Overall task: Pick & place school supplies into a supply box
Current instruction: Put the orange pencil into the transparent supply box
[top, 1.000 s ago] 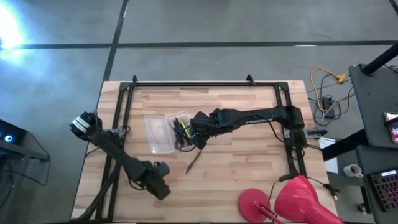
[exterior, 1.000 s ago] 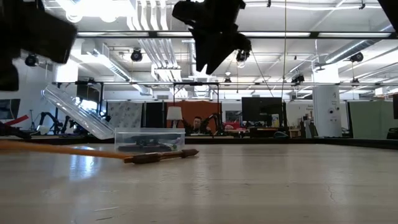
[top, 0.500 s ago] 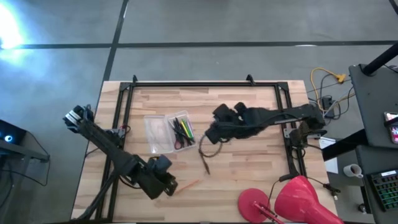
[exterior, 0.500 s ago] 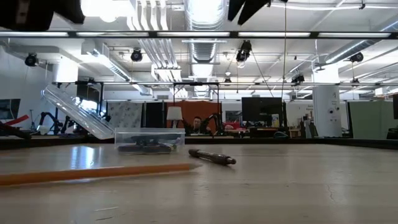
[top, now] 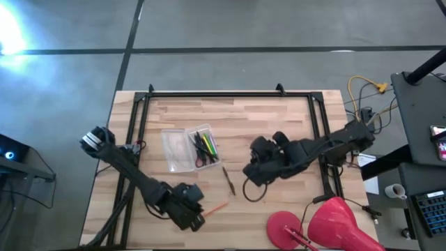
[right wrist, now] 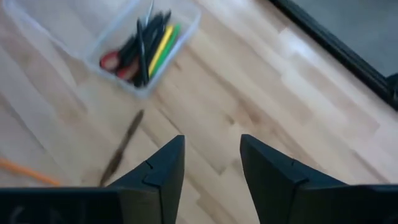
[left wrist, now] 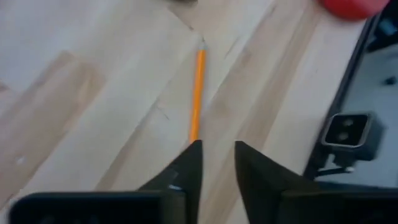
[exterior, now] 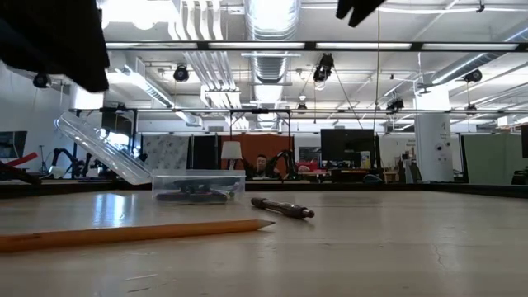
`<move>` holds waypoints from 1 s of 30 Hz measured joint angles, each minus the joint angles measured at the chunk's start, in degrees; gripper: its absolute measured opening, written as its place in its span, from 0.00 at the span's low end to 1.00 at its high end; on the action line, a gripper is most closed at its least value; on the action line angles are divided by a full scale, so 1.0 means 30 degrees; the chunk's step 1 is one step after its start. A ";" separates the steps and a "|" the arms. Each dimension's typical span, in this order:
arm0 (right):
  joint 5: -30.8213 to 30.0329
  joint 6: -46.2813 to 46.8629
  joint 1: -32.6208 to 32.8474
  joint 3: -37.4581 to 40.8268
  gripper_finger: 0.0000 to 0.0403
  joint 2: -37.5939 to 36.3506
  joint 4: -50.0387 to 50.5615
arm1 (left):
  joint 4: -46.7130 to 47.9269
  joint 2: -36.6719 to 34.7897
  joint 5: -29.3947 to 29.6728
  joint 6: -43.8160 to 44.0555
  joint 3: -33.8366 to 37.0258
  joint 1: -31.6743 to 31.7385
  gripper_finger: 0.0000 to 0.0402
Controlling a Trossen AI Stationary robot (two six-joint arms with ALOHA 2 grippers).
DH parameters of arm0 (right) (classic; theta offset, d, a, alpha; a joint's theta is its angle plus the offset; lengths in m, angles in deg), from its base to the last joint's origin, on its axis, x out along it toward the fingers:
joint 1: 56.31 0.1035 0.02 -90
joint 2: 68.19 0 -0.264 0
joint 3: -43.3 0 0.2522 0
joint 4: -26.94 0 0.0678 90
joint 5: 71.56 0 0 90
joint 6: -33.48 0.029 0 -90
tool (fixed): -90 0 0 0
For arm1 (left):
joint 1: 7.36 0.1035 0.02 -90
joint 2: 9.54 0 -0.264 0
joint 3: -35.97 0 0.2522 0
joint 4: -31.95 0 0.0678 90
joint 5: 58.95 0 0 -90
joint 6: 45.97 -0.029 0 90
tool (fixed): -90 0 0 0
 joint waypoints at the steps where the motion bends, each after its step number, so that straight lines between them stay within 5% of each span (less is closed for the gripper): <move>1: 0.0045 0.0286 0.0178 0.0321 0.38 0.0000 0.0043 | -0.0014 0.0566 -0.0032 -0.0280 -0.0339 -0.0001 0.22; 7: 0.0135 0.1894 0.0872 0.2007 0.40 0.0003 0.0066 | 0.1342 0.3772 -0.0015 -0.3156 -0.3254 -0.0039 0.39; 17: 0.0492 0.3076 0.1055 0.3784 0.41 0.0007 0.0059 | 0.7904 0.9543 -0.0100 -0.3616 -0.9148 -0.0016 0.37; 21: 0.0631 0.3113 0.1094 0.3955 0.41 0.0007 0.0047 | 0.7563 1.0154 -0.1311 -0.3490 -0.9273 0.0250 0.29; 27: 0.0677 0.3249 0.1449 0.3966 0.41 0.0007 -0.0011 | 0.5315 0.9732 -0.3029 -0.4191 -0.7721 0.0772 0.04; 30: 0.0688 0.3418 0.1770 0.3969 0.41 0.0007 0.0003 | 0.4151 0.9464 -0.4235 -0.4484 -0.6792 0.1252 0.02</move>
